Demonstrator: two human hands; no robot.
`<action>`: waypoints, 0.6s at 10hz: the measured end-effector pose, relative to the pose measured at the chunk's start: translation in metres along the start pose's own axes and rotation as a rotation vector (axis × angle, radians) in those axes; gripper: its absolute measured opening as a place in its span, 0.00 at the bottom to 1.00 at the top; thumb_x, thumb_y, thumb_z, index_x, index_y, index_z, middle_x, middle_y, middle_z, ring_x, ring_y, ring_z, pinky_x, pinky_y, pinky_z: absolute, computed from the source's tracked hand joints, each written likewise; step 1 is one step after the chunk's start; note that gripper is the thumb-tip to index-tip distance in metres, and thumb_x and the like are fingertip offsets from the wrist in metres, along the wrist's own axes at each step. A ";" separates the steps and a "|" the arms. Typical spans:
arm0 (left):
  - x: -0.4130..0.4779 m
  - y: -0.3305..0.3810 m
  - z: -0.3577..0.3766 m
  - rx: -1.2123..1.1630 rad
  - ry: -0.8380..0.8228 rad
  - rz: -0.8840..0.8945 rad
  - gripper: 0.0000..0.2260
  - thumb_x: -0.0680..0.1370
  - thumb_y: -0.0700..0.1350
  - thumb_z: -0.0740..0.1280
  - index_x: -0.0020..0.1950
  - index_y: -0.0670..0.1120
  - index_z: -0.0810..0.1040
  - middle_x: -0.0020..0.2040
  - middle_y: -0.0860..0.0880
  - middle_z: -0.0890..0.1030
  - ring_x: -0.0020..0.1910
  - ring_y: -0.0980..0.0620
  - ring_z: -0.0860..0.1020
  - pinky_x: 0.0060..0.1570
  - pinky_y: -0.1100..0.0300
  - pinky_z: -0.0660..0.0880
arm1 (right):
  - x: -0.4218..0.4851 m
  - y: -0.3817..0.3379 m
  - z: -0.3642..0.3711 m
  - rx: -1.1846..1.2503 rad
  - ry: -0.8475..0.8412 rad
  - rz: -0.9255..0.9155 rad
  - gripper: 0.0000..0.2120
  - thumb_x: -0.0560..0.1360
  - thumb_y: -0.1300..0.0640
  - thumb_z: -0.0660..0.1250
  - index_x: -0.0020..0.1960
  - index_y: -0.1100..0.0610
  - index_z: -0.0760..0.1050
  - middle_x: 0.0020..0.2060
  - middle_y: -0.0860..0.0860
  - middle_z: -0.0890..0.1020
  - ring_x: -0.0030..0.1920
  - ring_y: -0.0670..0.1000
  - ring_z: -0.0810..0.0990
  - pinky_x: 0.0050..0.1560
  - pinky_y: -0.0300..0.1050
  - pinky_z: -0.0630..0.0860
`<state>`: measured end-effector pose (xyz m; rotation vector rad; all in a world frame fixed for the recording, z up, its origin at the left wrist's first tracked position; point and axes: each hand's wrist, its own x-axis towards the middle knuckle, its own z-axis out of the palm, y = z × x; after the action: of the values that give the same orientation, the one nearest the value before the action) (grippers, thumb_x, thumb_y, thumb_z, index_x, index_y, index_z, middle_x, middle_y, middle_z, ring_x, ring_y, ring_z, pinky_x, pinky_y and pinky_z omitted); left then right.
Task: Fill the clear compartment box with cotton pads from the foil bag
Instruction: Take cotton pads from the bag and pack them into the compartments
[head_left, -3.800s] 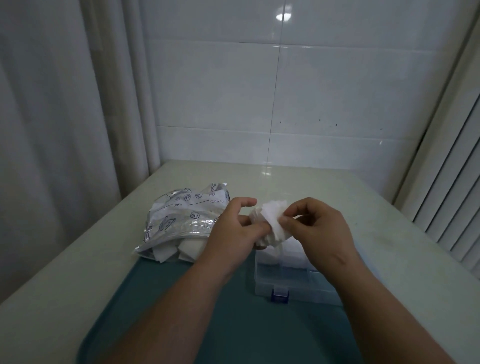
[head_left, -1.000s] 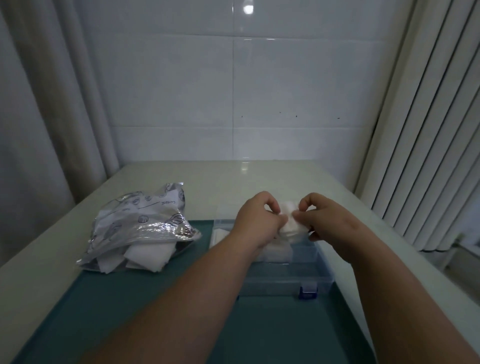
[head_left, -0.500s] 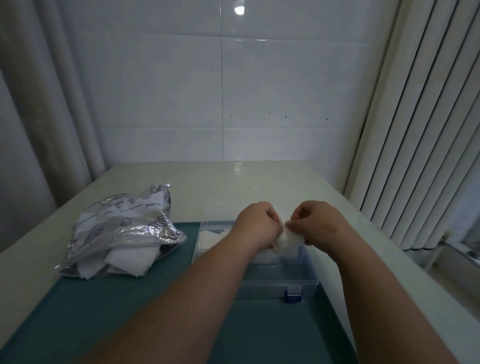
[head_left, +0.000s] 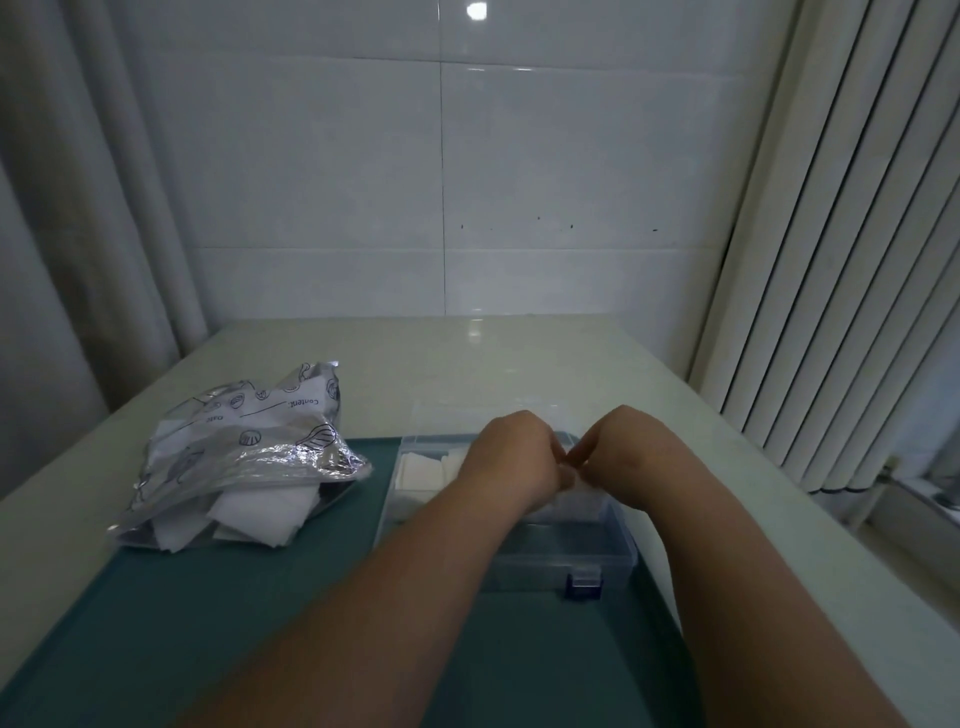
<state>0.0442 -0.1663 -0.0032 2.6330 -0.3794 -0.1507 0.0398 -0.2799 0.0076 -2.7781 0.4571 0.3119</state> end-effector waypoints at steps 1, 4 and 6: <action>-0.001 -0.005 -0.003 -0.004 -0.059 0.034 0.14 0.76 0.50 0.70 0.59 0.48 0.83 0.55 0.45 0.82 0.54 0.48 0.79 0.56 0.56 0.75 | 0.003 0.001 0.005 0.010 0.012 0.043 0.18 0.76 0.51 0.69 0.61 0.61 0.78 0.57 0.56 0.80 0.58 0.54 0.77 0.65 0.49 0.72; 0.000 -0.008 -0.003 0.006 -0.025 0.041 0.18 0.74 0.53 0.71 0.62 0.48 0.81 0.57 0.48 0.82 0.56 0.50 0.78 0.58 0.57 0.74 | -0.004 0.008 0.001 0.033 0.079 -0.005 0.14 0.77 0.56 0.66 0.62 0.58 0.79 0.57 0.55 0.79 0.57 0.53 0.77 0.63 0.48 0.74; 0.000 -0.010 -0.005 0.004 -0.071 0.058 0.17 0.75 0.51 0.71 0.62 0.46 0.81 0.58 0.46 0.82 0.57 0.48 0.78 0.60 0.54 0.74 | -0.012 0.007 0.005 0.069 0.089 -0.010 0.13 0.76 0.57 0.68 0.59 0.59 0.80 0.54 0.55 0.80 0.55 0.54 0.79 0.62 0.48 0.75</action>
<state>0.0473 -0.1558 -0.0035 2.6229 -0.4796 -0.2250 0.0252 -0.2809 0.0045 -2.7346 0.4657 0.1672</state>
